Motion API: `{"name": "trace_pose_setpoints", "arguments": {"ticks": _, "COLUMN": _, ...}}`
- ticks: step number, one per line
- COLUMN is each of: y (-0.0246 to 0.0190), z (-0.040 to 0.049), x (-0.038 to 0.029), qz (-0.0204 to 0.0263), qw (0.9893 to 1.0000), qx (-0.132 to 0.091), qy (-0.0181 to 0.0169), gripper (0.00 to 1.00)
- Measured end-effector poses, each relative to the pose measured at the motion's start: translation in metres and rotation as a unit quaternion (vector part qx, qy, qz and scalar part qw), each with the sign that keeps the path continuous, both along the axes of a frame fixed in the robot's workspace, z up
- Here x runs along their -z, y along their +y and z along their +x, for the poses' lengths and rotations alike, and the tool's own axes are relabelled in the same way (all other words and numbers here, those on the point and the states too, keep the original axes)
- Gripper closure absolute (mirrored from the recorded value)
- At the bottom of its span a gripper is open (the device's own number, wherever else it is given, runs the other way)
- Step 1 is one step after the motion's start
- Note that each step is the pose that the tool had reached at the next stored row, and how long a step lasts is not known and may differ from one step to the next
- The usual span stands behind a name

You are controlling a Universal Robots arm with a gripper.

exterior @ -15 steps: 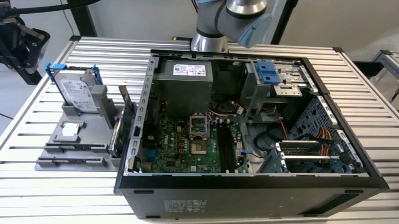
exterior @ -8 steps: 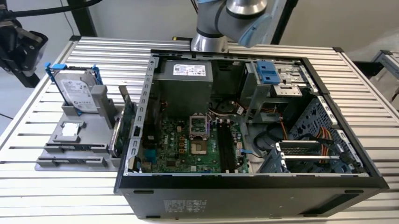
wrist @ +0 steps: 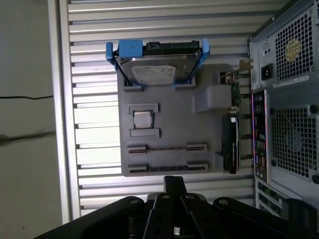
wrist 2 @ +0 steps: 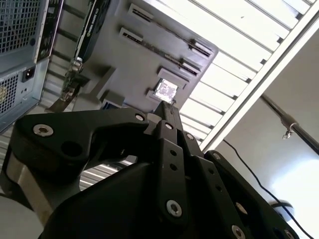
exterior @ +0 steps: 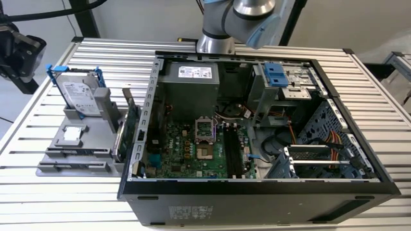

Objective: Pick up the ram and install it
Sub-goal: 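Reach for the ram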

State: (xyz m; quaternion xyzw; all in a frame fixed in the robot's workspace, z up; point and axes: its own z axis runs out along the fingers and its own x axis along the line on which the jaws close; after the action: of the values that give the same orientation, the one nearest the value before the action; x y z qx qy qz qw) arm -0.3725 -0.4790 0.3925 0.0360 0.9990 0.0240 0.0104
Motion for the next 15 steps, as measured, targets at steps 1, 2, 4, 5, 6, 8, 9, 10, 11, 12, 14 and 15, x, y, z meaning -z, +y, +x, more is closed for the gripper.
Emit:
{"name": "trace_pose_setpoints", "arguments": {"ticks": 1, "y": -0.0011, "z": 0.0000, "x": -0.0001, "qz": 0.0000, "qw": 1.0000, "qx": 0.000, "qy": 0.0000, "gripper": 1.00}}
{"name": "trace_pose_setpoints", "arguments": {"ticks": 2, "y": -0.0020, "z": 0.0000, "x": 0.0000, "qz": 0.0000, "qw": 1.0000, "qx": 0.000, "qy": 0.0000, "gripper": 1.00}}
{"name": "trace_pose_setpoints", "arguments": {"ticks": 4, "y": -0.0037, "z": -0.0002, "x": 0.0000, "qz": 0.0000, "qw": 1.0000, "qx": 0.000, "qy": 0.0000, "gripper": 1.00}}
{"name": "trace_pose_setpoints", "arguments": {"ticks": 5, "y": -0.0045, "z": -0.0002, "x": 0.0000, "qz": -0.0001, "qw": 1.0000, "qx": 0.000, "qy": 0.0000, "gripper": 1.00}}
{"name": "trace_pose_setpoints", "arguments": {"ticks": 6, "y": -0.0053, "z": -0.0002, "x": 0.0000, "qz": 0.0000, "qw": 1.0000, "qx": 0.000, "qy": 0.0000, "gripper": 1.00}}
{"name": "trace_pose_setpoints", "arguments": {"ticks": 8, "y": -0.0061, "z": -0.0003, "x": 0.0000, "qz": 0.0000, "qw": 1.0000, "qx": 0.000, "qy": 0.0000, "gripper": 1.00}}
{"name": "trace_pose_setpoints", "arguments": {"ticks": 9, "y": -0.0063, "z": -0.0003, "x": 0.0000, "qz": -0.0001, "qw": 1.0000, "qx": 0.000, "qy": 0.0001, "gripper": 1.00}}
{"name": "trace_pose_setpoints", "arguments": {"ticks": 10, "y": -0.0063, "z": -0.0003, "x": 0.0000, "qz": 0.0000, "qw": 1.0000, "qx": 0.000, "qy": 0.0000, "gripper": 1.00}}
{"name": "trace_pose_setpoints", "arguments": {"ticks": 11, "y": -0.0064, "z": -0.0002, "x": 0.0001, "qz": 0.0000, "qw": 1.0000, "qx": 0.000, "qy": 0.0000, "gripper": 1.00}}
{"name": "trace_pose_setpoints", "arguments": {"ticks": 12, "y": -0.0064, "z": -0.0003, "x": 0.0001, "qz": 0.0000, "qw": 1.0000, "qx": 0.000, "qy": 0.0000, "gripper": 1.00}}
{"name": "trace_pose_setpoints", "arguments": {"ticks": 14, "y": -0.0065, "z": -0.0003, "x": 0.0001, "qz": 0.0000, "qw": 1.0000, "qx": 0.000, "qy": 0.0000, "gripper": 1.00}}
{"name": "trace_pose_setpoints", "arguments": {"ticks": 15, "y": -0.0065, "z": -0.0003, "x": 0.0001, "qz": 0.0000, "qw": 1.0000, "qx": 0.000, "qy": 0.0000, "gripper": 1.00}}
